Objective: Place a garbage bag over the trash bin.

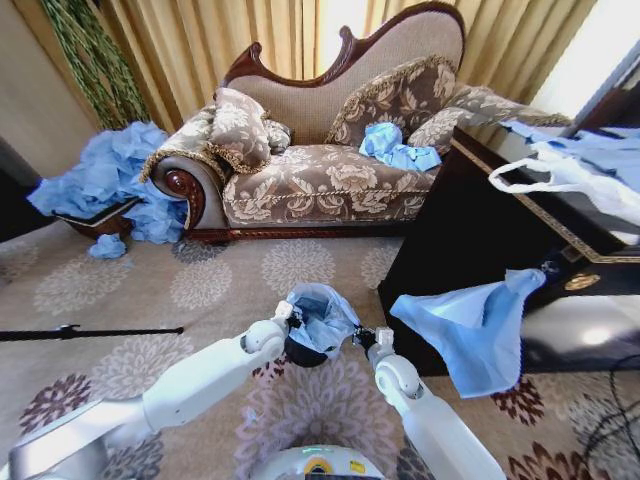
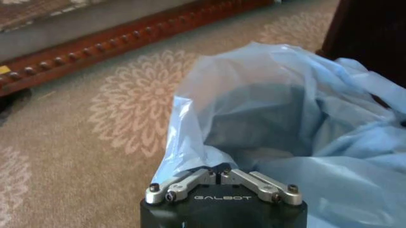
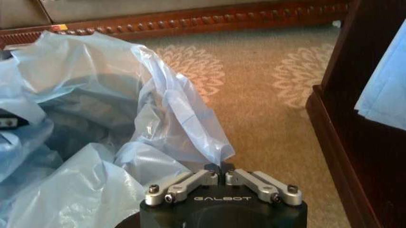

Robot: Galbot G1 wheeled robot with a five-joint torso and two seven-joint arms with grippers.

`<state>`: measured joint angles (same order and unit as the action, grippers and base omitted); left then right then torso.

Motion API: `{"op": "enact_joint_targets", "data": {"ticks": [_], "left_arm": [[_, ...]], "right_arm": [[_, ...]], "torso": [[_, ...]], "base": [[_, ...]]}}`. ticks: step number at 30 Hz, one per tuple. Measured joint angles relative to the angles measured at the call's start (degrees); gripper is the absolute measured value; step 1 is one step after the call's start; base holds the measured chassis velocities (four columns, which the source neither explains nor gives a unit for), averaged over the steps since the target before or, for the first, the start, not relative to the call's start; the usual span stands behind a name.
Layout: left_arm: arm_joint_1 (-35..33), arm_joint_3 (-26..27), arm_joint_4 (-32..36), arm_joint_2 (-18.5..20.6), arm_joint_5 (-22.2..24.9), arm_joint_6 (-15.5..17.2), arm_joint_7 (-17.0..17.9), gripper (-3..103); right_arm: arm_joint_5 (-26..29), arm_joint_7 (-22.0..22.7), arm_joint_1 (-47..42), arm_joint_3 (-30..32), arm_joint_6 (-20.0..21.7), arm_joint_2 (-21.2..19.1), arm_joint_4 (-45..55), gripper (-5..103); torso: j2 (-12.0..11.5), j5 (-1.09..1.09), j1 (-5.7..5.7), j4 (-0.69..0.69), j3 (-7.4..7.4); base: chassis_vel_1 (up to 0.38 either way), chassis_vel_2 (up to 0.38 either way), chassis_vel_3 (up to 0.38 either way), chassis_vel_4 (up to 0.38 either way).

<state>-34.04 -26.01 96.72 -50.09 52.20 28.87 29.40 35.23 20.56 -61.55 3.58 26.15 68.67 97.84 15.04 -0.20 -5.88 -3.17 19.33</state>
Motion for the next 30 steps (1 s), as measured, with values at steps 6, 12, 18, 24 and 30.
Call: {"op": "enact_joint_targets", "data": {"ticks": [6, 12, 18, 24, 30], "left_arm": [[-3.6, 4.8, 0.9, 1.0, 1.6, -4.7, -2.2, 0], [-7.1, 9.9, 2.2, 2.7, 3.4, -8.5, -4.8, 0], [-15.9, 21.5, 6.8, 5.8, 7.0, -9.0, -6.4, 0], [-23.7, 28.1, 12.2, 8.9, 10.3, -9.1, -8.4, 0], [-27.8, 29.3, 15.4, 10.5, 12.7, -8.2, -8.9, 0]], "right_arm": [[-0.1, 0.1, 0.0, -0.3, 0.0, 0.0, -0.1, 0], [-0.1, 0.2, 0.1, -0.4, 0.0, 0.0, -0.2, 0], [-0.2, 0.2, 0.2, -1.2, 0.0, 0.2, -0.5, 0], [-0.4, 0.2, 0.0, -1.6, 0.0, 0.4, -0.6, 0], [-0.8, 0.6, -2.0, -1.2, 0.0, 0.3, 1.1, 0]], "torso": [[0.0, -0.01, 0.00, -0.01, 0.00], [0.0, -0.01, 0.00, 0.00, 0.00], [0.0, -0.02, 0.00, 0.00, 0.00], [0.0, 0.00, 0.00, 0.01, 0.00], [0.0, -0.01, 0.00, -0.02, -0.01]], "base": [[0.000, 0.000, 0.000, 0.000], [0.000, 0.000, 0.000, 0.000], [0.000, 0.000, 0.000, 0.000], [0.000, 0.000, 0.000, 0.000], [0.000, 0.000, 0.000, 0.000]]}}
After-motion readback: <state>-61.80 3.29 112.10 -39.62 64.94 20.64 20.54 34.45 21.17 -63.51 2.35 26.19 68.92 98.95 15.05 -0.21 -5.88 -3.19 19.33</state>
